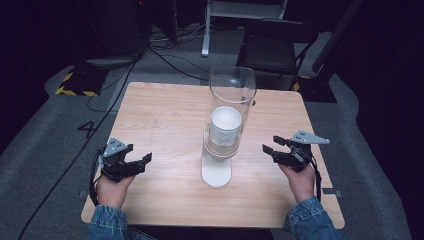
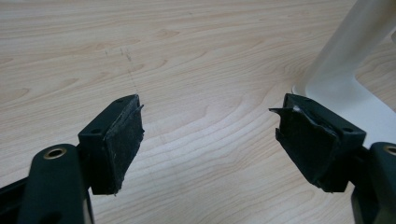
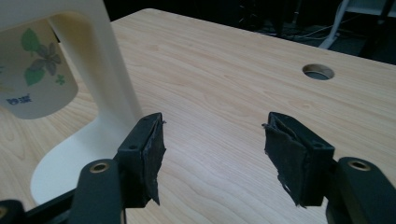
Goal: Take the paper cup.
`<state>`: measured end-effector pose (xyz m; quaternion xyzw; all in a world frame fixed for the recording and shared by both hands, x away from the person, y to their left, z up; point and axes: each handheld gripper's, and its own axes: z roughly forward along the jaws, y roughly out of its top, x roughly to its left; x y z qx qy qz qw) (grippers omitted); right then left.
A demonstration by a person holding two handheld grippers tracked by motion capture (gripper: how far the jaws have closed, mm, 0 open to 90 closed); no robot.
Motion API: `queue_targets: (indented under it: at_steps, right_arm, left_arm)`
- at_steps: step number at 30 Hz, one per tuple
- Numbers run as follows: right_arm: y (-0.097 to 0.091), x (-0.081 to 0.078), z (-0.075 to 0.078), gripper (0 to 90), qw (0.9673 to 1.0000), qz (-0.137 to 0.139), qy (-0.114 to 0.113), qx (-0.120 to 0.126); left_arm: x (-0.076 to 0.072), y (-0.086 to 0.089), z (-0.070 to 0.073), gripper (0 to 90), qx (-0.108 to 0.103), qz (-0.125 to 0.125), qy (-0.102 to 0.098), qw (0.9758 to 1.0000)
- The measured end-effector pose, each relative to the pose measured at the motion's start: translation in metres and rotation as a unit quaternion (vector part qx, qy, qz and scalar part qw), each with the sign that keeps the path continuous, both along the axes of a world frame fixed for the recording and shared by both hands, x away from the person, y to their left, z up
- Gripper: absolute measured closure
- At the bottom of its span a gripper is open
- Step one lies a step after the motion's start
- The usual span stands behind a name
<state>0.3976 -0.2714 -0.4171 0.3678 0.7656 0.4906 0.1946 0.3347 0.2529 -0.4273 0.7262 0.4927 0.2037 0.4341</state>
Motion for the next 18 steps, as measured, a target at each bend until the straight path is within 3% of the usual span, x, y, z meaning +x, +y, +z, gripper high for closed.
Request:
queue_targets:
  at_steps: [9,14,18]
  right_arm:
    - [0.035,-0.003,-0.004,37.2,0.9985,0.055,0.009,-0.003]
    - [0.053,-0.009,-0.007,36.7,0.9961,0.087,0.011,-0.01]
    - [0.069,-0.013,-0.01,34.5,0.9933,0.115,0.014,-0.001]
  left_arm:
    - [-0.003,0.004,-0.001,22.6,-0.002,0.003,0.004,1.0]
    - [-0.002,0.005,-0.002,22.6,-0.001,0.002,0.004,1.0]
    - [-0.001,0.005,-0.003,22.5,-0.003,0.003,0.008,1.0]
